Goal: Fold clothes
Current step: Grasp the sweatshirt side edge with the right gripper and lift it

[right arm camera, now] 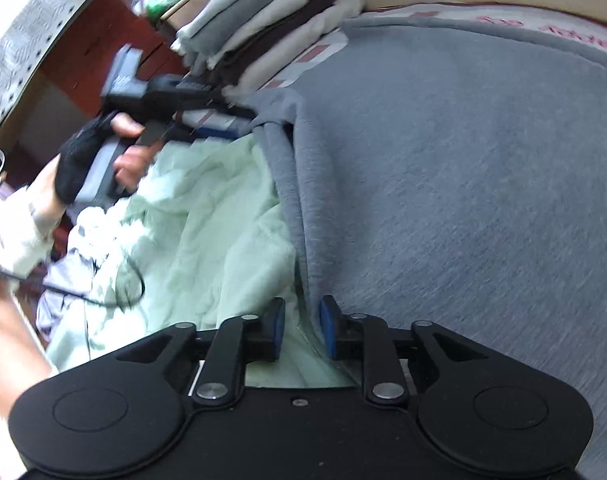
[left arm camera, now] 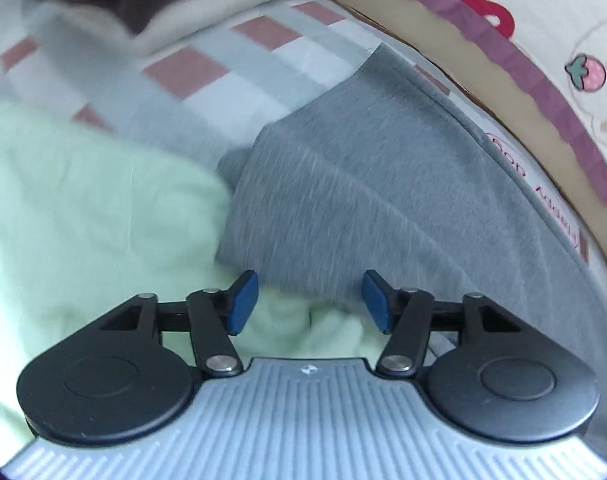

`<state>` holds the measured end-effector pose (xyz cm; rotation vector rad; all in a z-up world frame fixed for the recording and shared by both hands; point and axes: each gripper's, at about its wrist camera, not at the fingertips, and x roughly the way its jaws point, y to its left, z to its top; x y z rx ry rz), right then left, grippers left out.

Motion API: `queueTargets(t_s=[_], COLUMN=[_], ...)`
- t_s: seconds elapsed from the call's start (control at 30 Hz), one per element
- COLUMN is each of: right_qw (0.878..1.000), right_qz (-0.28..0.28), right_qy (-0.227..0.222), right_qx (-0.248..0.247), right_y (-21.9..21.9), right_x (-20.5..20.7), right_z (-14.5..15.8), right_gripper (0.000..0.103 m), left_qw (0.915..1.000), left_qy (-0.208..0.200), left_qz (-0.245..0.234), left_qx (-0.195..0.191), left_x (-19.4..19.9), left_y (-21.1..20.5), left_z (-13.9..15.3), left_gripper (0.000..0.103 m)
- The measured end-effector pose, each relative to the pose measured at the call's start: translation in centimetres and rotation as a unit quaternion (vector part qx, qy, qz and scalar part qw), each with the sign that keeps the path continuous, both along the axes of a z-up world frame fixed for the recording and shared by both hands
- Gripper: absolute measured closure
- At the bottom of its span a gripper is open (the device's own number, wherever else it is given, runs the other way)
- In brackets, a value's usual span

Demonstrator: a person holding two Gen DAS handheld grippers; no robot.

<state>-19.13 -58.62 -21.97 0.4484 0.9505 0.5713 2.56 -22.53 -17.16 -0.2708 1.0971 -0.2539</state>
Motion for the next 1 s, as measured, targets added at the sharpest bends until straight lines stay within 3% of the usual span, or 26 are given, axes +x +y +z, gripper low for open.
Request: queueTargets(t_s=[0.07,0.13,0.17,0.2,0.23,0.27,0.33,0.43,0.5,0.57,0.67,0.73,0.8,0.9,1.0], right_qw=[1.000,0.997,0.995,0.992,0.989,0.988,0.982,0.974,0.975,0.974,0.969,0.965,0.962,0.959,0.959], right_qz=[-0.010,-0.005,-0.001,0.003,0.006,0.013,0.024,0.033,0.028,0.026,0.030,0.024,0.012,0.000,-0.018], right_qy=[0.000,-0.010,-0.015,-0.021,-0.031,-0.041,-0.060,-0.081,-0.087,-0.087,-0.088,-0.083,-0.078,-0.092,-0.121], right_qx=[-0.022,-0.071,-0.098,-0.125,-0.142,-0.149,-0.178,-0.210,-0.204,-0.205,-0.228,-0.247,-0.261,-0.268,-0.255], right_y=[0.3,2.2,3.3,4.5,5.3,5.9,6.7,7.3,7.1,7.0,7.8,8.5,8.9,9.0,8.1], right_x=[0.3,0.7,0.9,1.1,1.3,1.3,1.0,0.8,0.6,0.3,0.4,0.7,1.1,1.5,1.3], right_z=[0.3,0.6,0.7,0.9,1.1,1.3,1.7,2.1,2.3,2.4,2.0,1.5,1.2,1.6,3.2], right_gripper=[0.071,0.057,0.057,0.057,0.058,0.060,0.068,0.074,0.074,0.074,0.072,0.072,0.072,0.092,0.094], left_qw=[0.9994,0.9981,0.9971,0.9976,0.9980,0.9964,0.9921,0.9857,0.9800,0.9776,0.9845,0.9904,0.9944,0.9980,0.9975], left_qy=[0.013,0.013,0.013,-0.004,-0.036,-0.068,-0.114,-0.161,-0.192,-0.196,-0.129,-0.076,-0.046,-0.009,0.033], left_qz=[0.010,0.036,0.049,0.053,0.050,0.047,0.022,0.018,0.017,0.018,0.041,0.061,0.061,0.054,0.056], left_qx=[-0.031,-0.048,-0.057,-0.044,-0.015,0.014,0.046,0.045,0.051,0.074,0.111,0.098,0.073,0.033,-0.025], left_x=[0.1,0.7,1.0,1.3,1.4,1.6,1.9,2.1,2.2,2.6,3.5,2.9,2.1,0.9,0.3], left_y=[0.4,0.6,0.8,0.7,0.6,0.5,0.2,0.2,-0.2,-0.7,-1.0,-0.5,-0.5,-0.7,-0.7], left_z=[-0.8,-1.6,-2.0,-1.9,-1.5,-1.1,-0.1,1.8,2.8,3.0,2.3,1.9,1.4,0.6,0.3], left_gripper=[0.040,0.039,0.040,0.052,0.087,0.099,0.100,0.100,0.100,0.099,0.090,0.063,0.052,0.049,0.049])
